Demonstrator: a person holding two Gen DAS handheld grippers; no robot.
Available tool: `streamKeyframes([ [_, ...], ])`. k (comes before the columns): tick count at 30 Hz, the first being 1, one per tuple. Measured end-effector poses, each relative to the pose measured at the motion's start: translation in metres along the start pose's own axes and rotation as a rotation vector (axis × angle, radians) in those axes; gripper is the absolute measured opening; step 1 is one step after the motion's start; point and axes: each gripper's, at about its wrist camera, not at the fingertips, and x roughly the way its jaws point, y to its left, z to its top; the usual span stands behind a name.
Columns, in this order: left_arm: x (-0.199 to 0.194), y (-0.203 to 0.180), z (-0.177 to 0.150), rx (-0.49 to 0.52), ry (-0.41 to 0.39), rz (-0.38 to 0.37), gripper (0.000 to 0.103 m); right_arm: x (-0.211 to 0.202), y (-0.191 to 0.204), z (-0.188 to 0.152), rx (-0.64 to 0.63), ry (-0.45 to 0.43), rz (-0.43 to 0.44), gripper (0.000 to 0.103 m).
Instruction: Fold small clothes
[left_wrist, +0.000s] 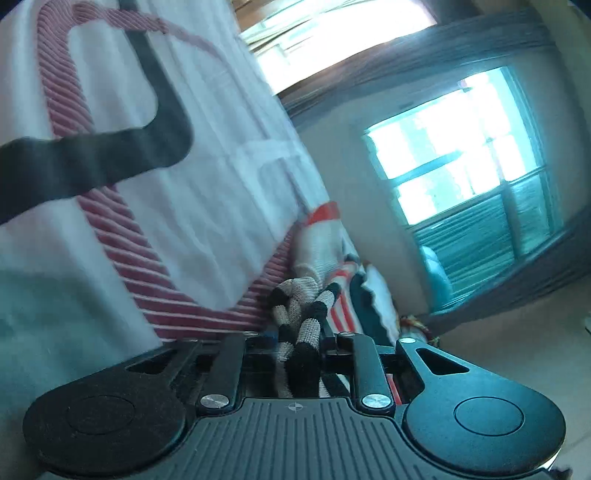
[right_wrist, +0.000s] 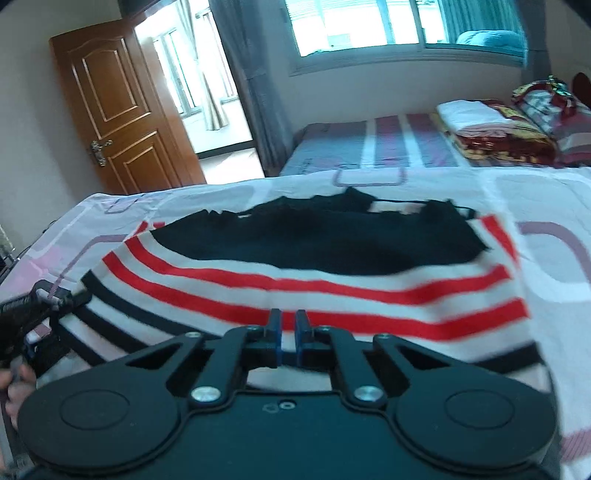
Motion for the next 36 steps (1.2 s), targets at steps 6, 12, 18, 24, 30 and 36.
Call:
streamKeyframes([
  [6, 0.009, 0.002, 0.008, -0.020, 0.039, -0.023, 0.020, 0.031, 0.000, -0.009, -0.046, 0.061, -0.009, 0.005],
  [12, 0.020, 0.011, 0.022, -0.085, 0.078, -0.123, 0.020, 0.031, 0.005, -0.014, -0.101, 0.040, -0.025, 0.004],
  [18, 0.030, -0.045, 0.035, -0.022, 0.145, -0.305, 0.020, 0.034, -0.002, -0.011, -0.028, 0.038, -0.013, 0.004],
  [24, 0.075, -0.141, -0.004, 0.103, 0.330, -0.405, 0.020, 0.034, -0.020, -0.010, 0.143, 0.031, 0.045, 0.004],
  [30, 0.153, -0.189, -0.097, 0.243, 0.585, -0.319, 0.020, -0.041, -0.118, -0.023, 0.636, -0.188, 0.086, 0.023],
  [36, 0.178, -0.207, -0.144, 0.378, 0.667, -0.218, 0.032, -0.117, -0.176, -0.028, 0.737, -0.273, 0.086, 0.074],
])
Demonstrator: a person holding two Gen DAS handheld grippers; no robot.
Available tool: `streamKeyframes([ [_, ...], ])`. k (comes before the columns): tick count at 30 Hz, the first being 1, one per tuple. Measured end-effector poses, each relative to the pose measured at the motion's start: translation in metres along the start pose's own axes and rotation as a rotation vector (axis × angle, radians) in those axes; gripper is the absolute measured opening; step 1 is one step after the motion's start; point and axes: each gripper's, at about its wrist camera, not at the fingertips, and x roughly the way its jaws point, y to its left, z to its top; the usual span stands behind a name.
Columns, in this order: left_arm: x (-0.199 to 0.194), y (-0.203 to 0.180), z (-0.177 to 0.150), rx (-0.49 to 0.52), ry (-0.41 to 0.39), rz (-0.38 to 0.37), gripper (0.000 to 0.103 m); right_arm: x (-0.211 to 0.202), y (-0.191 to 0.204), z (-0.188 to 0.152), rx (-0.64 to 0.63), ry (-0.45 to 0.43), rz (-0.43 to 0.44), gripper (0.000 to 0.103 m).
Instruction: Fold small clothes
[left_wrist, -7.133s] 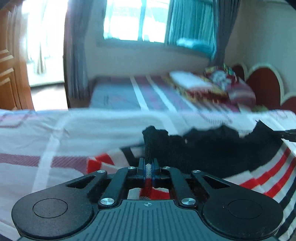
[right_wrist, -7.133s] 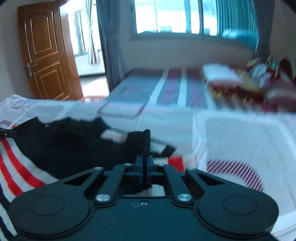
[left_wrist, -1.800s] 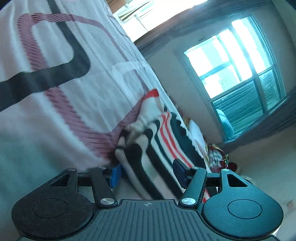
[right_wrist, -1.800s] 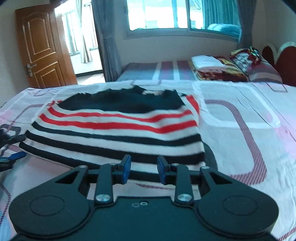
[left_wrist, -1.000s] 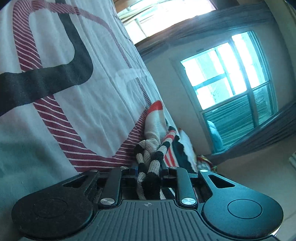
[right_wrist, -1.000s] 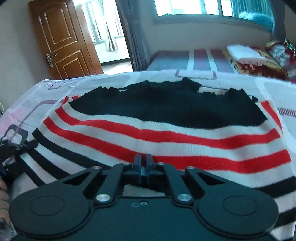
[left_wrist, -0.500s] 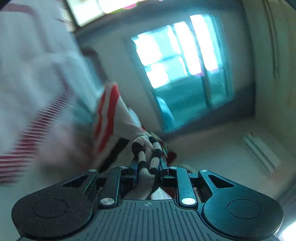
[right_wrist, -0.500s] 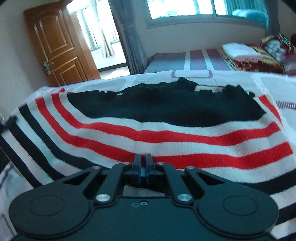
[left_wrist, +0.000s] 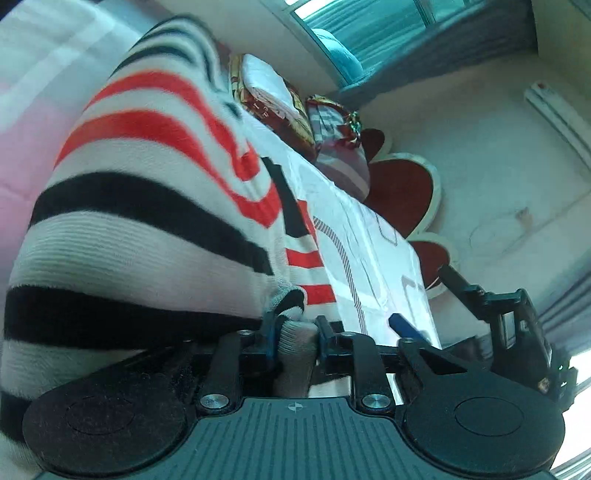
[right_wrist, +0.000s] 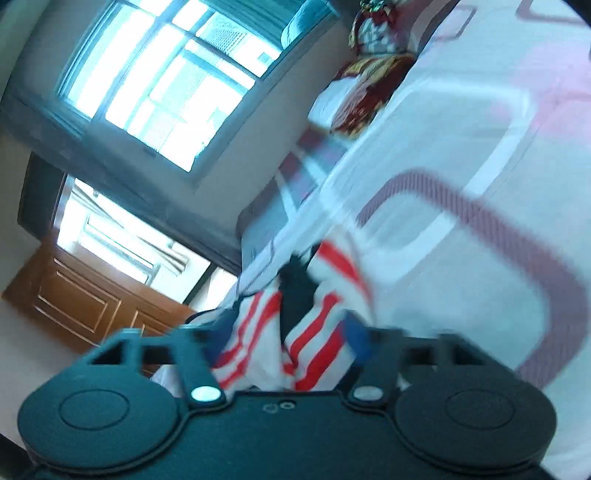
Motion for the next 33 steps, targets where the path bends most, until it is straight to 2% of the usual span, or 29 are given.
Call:
streamKeyframes([
  [1, -0.010, -0.004, 0.000, 0.012, 0.000, -0.026, 0.045, -0.004, 0.000, 0.003, 0.004, 0.011, 0.009, 0.074],
  [2, -0.026, -0.008, 0.003, 0.037, -0.027, -0.057, 0.048, -0.005, 0.000, 0.004, 0.010, 0.027, 0.016, 0.074],
  [5, -0.080, 0.002, 0.014, 0.070, -0.137, -0.073, 0.049, 0.003, 0.004, -0.002, 0.007, 0.113, 0.051, 0.074],
  [6, -0.095, 0.011, 0.021, 0.066, -0.181, -0.021, 0.050, 0.011, 0.008, -0.008, -0.001, 0.155, 0.059, 0.074],
  [8, -0.108, 0.025, 0.032, 0.103, -0.225, 0.140, 0.050, 0.029, 0.014, -0.020, -0.001, 0.235, 0.063, 0.074],
  [9, -0.109, 0.036, 0.038, 0.083, -0.220, 0.187, 0.050, 0.040, 0.017, -0.028, -0.005, 0.276, 0.044, 0.074],
  [11, -0.103, 0.056, 0.046, 0.035, -0.176, 0.203, 0.050, 0.057, 0.018, -0.043, 0.004, 0.328, 0.040, 0.074],
  [13, -0.092, 0.066, 0.043, 0.039, -0.138, 0.219, 0.050, 0.075, 0.018, -0.050, 0.034, 0.371, 0.047, 0.073],
  [15, -0.087, 0.075, 0.045, -0.013, -0.146, 0.191, 0.050, 0.089, 0.020, -0.054, 0.052, 0.399, 0.060, 0.059],
  [17, -0.080, 0.072, 0.046, -0.004, -0.152, 0.201, 0.050, 0.097, 0.026, -0.053, 0.021, 0.412, 0.029, 0.053],
  [19, -0.078, 0.068, 0.045, 0.031, -0.153, 0.219, 0.050, 0.105, 0.041, -0.051, -0.087, 0.399, -0.005, 0.032],
  [22, -0.081, 0.063, 0.030, 0.055, -0.158, 0.226, 0.050, 0.106, 0.077, -0.058, -0.366, 0.361, -0.060, 0.026],
  [24, -0.081, 0.055, 0.033, 0.086, -0.163, 0.240, 0.050, 0.093, 0.108, -0.067, -0.586, 0.289, -0.064, 0.024],
  [26, -0.088, 0.036, 0.029, 0.150, -0.165, 0.254, 0.050, 0.075, 0.129, -0.069, -0.718, 0.205, -0.032, 0.024],
  [29, -0.088, 0.013, 0.023, 0.233, -0.133, 0.236, 0.050, 0.045, 0.137, -0.064, -0.800, 0.104, -0.022, 0.023],
  [31, -0.074, -0.004, 0.019, 0.300, -0.104, 0.270, 0.050, 0.032, 0.124, -0.060, -0.803, 0.069, -0.067, 0.023],
  [33, -0.056, -0.018, 0.013, 0.358, -0.062, 0.334, 0.050, 0.033, 0.097, -0.054, -0.736, 0.079, -0.111, 0.023],
])
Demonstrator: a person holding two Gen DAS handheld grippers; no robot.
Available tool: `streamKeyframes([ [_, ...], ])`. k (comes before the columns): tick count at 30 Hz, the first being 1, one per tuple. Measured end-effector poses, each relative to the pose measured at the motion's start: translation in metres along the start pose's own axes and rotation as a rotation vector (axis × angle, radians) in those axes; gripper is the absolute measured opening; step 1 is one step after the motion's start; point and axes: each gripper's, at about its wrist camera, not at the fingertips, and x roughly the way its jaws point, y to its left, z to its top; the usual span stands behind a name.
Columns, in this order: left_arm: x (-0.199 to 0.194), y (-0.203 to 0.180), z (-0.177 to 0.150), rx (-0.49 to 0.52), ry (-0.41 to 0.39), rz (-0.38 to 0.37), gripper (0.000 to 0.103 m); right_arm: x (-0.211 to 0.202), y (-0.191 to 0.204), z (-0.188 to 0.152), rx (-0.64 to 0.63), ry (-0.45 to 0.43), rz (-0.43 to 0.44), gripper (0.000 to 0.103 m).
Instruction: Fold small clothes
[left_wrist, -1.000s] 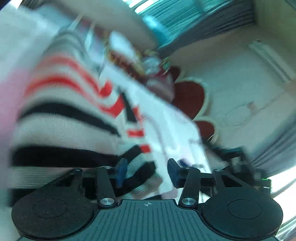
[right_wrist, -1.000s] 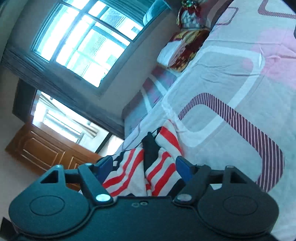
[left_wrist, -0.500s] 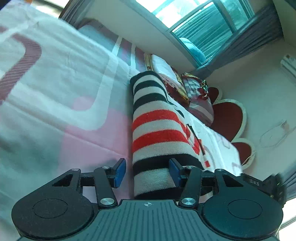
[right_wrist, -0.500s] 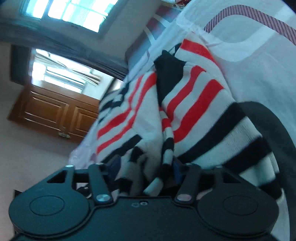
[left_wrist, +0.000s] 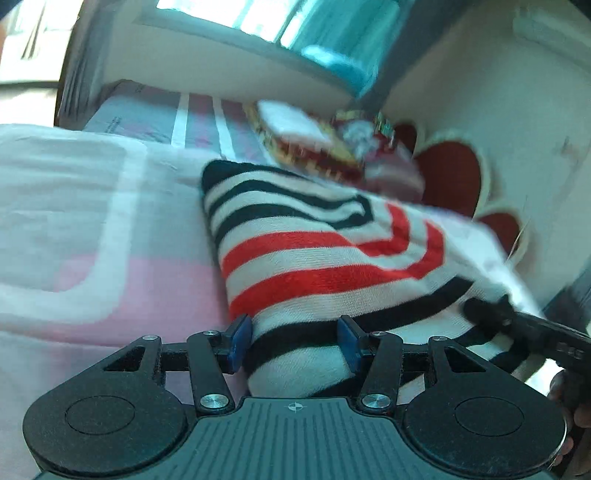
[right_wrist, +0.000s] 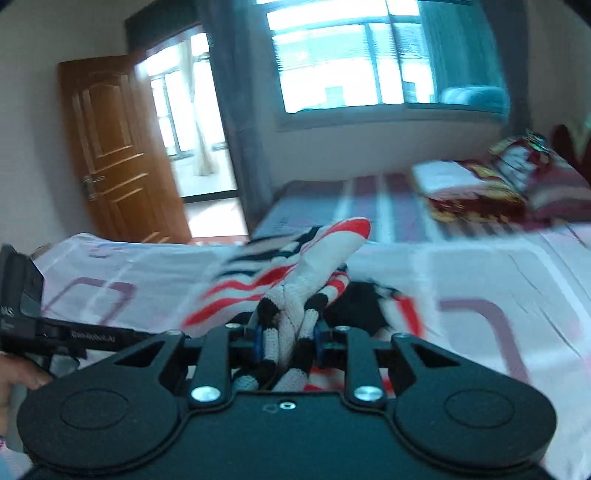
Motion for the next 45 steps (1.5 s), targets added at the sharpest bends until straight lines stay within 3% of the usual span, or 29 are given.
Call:
streamKeyframes([
  [3, 0.003, -0.020, 0.000, 0.086, 0.001, 0.059, 0.055, 0.037, -0.040, -0.023, 0.171, 0.110, -0.053, 0.023],
  [5, -0.003, -0.019, 0.000, 0.084, 0.003, 0.051, 0.055, 0.038, -0.050, -0.032, 0.267, 0.101, -0.022, 0.023],
  [16, 0.014, -0.001, 0.001, -0.035, 0.043, -0.037, 0.057, 0.011, -0.060, -0.035, 0.287, 0.036, 0.015, 0.023],
  [19, 0.030, 0.003, -0.008, -0.067, 0.075, -0.021, 0.071, 0.019, -0.076, -0.046, 0.334, 0.082, 0.002, 0.023],
  [21, 0.032, 0.008, -0.011, -0.100, 0.071, -0.031, 0.072, 0.028, -0.083, -0.055, 0.388, 0.094, 0.015, 0.023],
  [28, 0.024, 0.006, -0.009, -0.052, 0.057, -0.029, 0.074, 0.019, -0.087, -0.053, 0.432, 0.110, 0.046, 0.029],
  [31, 0.013, 0.013, 0.003, -0.055, -0.012, -0.049, 0.074, -0.005, -0.091, -0.040, 0.411, -0.004, 0.013, 0.045],
  [33, 0.018, 0.021, 0.015, -0.090, -0.019, -0.066, 0.074, -0.004, -0.106, -0.027, 0.418, -0.046, 0.021, 0.048],
  [35, 0.027, 0.028, 0.025, -0.121, -0.008, -0.086, 0.074, 0.012, -0.128, -0.018, 0.480, -0.047, 0.084, 0.048],
  [40, 0.052, 0.035, 0.038, -0.128, 0.037, -0.094, 0.074, 0.070, -0.158, -0.006, 0.556, 0.023, 0.182, 0.045],
  [42, 0.061, 0.031, 0.040, -0.089, 0.060, -0.079, 0.074, 0.089, -0.157, -0.003, 0.539, 0.062, 0.170, 0.043],
  [43, 0.064, 0.028, 0.040, -0.068, 0.080, -0.055, 0.074, 0.094, -0.155, -0.001, 0.511, 0.068, 0.161, 0.038],
  [44, 0.065, 0.026, 0.039, -0.049, 0.087, -0.023, 0.074, 0.097, -0.150, 0.003, 0.466, 0.060, 0.171, 0.013],
  [45, 0.064, 0.024, 0.038, -0.040, 0.089, -0.003, 0.074, 0.094, -0.138, 0.008, 0.373, 0.032, 0.146, 0.010],
])
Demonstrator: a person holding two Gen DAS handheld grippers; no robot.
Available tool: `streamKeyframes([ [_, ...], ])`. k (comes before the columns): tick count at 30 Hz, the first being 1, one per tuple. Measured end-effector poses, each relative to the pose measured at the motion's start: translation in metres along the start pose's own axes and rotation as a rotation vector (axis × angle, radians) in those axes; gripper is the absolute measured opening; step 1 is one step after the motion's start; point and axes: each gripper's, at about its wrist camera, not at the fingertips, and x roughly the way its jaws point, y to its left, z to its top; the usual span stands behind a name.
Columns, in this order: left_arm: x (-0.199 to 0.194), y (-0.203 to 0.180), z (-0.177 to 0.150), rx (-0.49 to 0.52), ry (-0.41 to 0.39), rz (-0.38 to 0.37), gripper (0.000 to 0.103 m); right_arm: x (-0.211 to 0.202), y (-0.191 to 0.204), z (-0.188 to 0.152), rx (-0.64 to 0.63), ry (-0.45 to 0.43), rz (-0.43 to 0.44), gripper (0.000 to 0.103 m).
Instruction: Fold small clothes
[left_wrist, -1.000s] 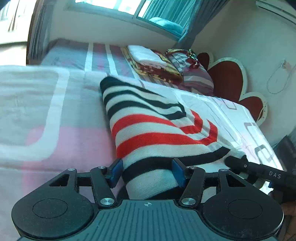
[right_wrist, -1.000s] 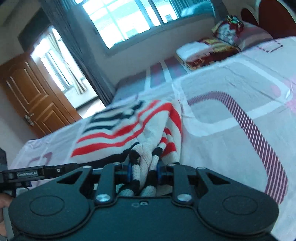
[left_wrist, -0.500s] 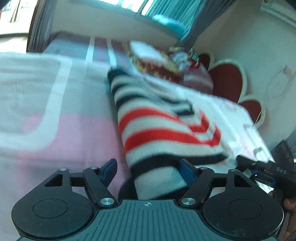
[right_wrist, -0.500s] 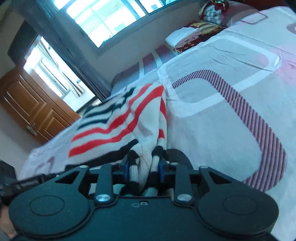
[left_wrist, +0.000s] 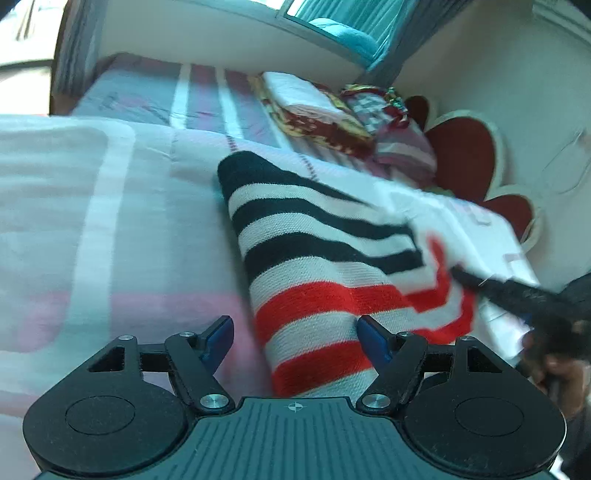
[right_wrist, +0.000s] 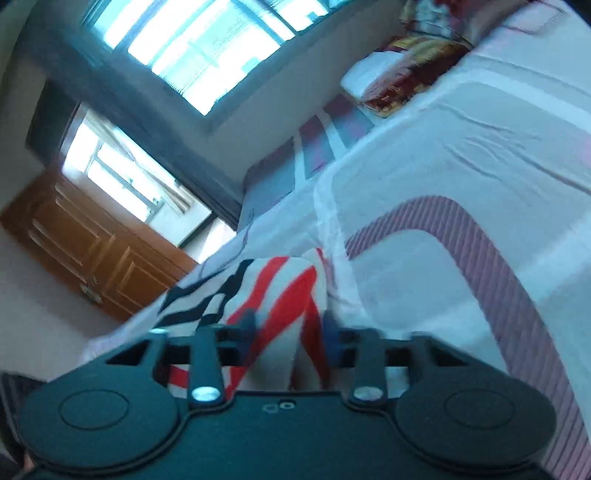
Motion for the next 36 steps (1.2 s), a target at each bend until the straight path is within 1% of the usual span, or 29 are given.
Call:
streamKeyframes([
  [1, -0.001, -0.004, -0.001, 0.023, 0.004, 0.033, 0.074, -0.005, 0.017, -0.001, -0.128, -0.036, -0.028, 0.009],
  [2, -0.002, -0.009, -0.001, 0.050, -0.006, 0.059, 0.074, -0.008, 0.030, -0.004, -0.215, -0.054, -0.037, 0.009],
  [3, -0.002, -0.013, -0.001, 0.063, -0.007, 0.076, 0.075, -0.003, 0.038, -0.005, -0.281, -0.050, -0.072, 0.009],
  [4, 0.000, -0.017, 0.000, 0.066, -0.005, 0.084, 0.076, 0.012, 0.040, -0.008, -0.353, 0.002, -0.165, 0.009],
  [5, 0.002, -0.020, -0.001, 0.075, -0.005, 0.091, 0.078, 0.023, 0.037, -0.010, -0.366, 0.049, -0.199, 0.009],
  [7, -0.001, -0.020, -0.001, 0.079, -0.017, 0.096, 0.080, 0.023, 0.032, -0.007, -0.311, 0.061, -0.191, 0.009],
  [8, -0.007, -0.018, -0.002, 0.062, -0.028, 0.083, 0.080, 0.018, 0.033, -0.004, -0.287, 0.068, -0.192, 0.012],
  [10, -0.028, -0.015, -0.011, 0.043, -0.056, 0.040, 0.080, -0.003, 0.040, -0.004, -0.276, 0.038, -0.221, 0.028],
  [11, -0.040, -0.013, -0.018, 0.043, -0.071, 0.023, 0.080, -0.019, 0.043, -0.006, -0.273, 0.013, -0.216, 0.038],
  [12, -0.050, -0.014, -0.026, 0.041, -0.075, 0.000, 0.080, -0.035, 0.046, -0.011, -0.256, 0.014, -0.184, 0.042],
  [15, -0.069, -0.015, -0.050, 0.032, -0.068, -0.057, 0.080, -0.068, 0.052, -0.029, -0.183, 0.063, -0.125, 0.041],
  [17, -0.073, -0.013, -0.062, 0.013, -0.066, -0.083, 0.080, -0.090, 0.053, -0.045, -0.130, 0.061, -0.118, 0.043],
  [18, -0.072, -0.012, -0.068, 0.000, -0.054, -0.085, 0.080, -0.101, 0.052, -0.053, -0.086, 0.066, -0.113, 0.045],
  [20, -0.068, -0.010, -0.077, -0.006, -0.032, -0.074, 0.080, -0.113, 0.048, -0.065, 0.007, 0.060, -0.087, 0.046],
  [22, -0.067, -0.008, -0.081, -0.026, -0.024, -0.078, 0.080, -0.111, 0.043, -0.072, 0.099, 0.091, -0.083, 0.046],
  [23, -0.068, -0.008, -0.083, -0.020, -0.025, -0.075, 0.080, -0.107, 0.040, -0.075, 0.124, 0.104, -0.084, 0.043],
  [24, -0.069, -0.010, -0.084, -0.004, -0.026, -0.066, 0.080, -0.104, 0.039, -0.078, 0.129, 0.102, -0.088, 0.026],
  [25, -0.070, -0.012, -0.086, 0.016, -0.023, -0.058, 0.080, -0.102, 0.037, -0.080, 0.122, 0.103, -0.090, 0.013],
  [28, -0.068, -0.021, -0.091, 0.111, 0.014, 0.016, 0.080, -0.108, 0.036, -0.087, 0.107, 0.088, -0.099, 0.011],
  [30, -0.068, -0.024, -0.093, 0.122, 0.008, 0.032, 0.080, -0.103, 0.035, -0.100, 0.082, 0.119, -0.136, 0.011],
  [33, -0.071, -0.023, -0.095, 0.121, -0.007, 0.042, 0.080, -0.095, 0.021, -0.103, 0.131, 0.106, -0.117, 0.010],
  [34, -0.074, -0.022, -0.095, 0.119, -0.009, 0.044, 0.080, -0.094, 0.021, -0.101, 0.127, 0.109, -0.115, 0.010],
  [35, -0.080, -0.022, -0.094, 0.116, -0.017, 0.051, 0.080, -0.094, 0.023, -0.099, 0.115, 0.115, -0.115, 0.012],
  [36, -0.088, -0.024, -0.095, 0.118, -0.035, 0.060, 0.080, -0.099, 0.025, -0.097, 0.114, 0.115, -0.113, 0.018],
])
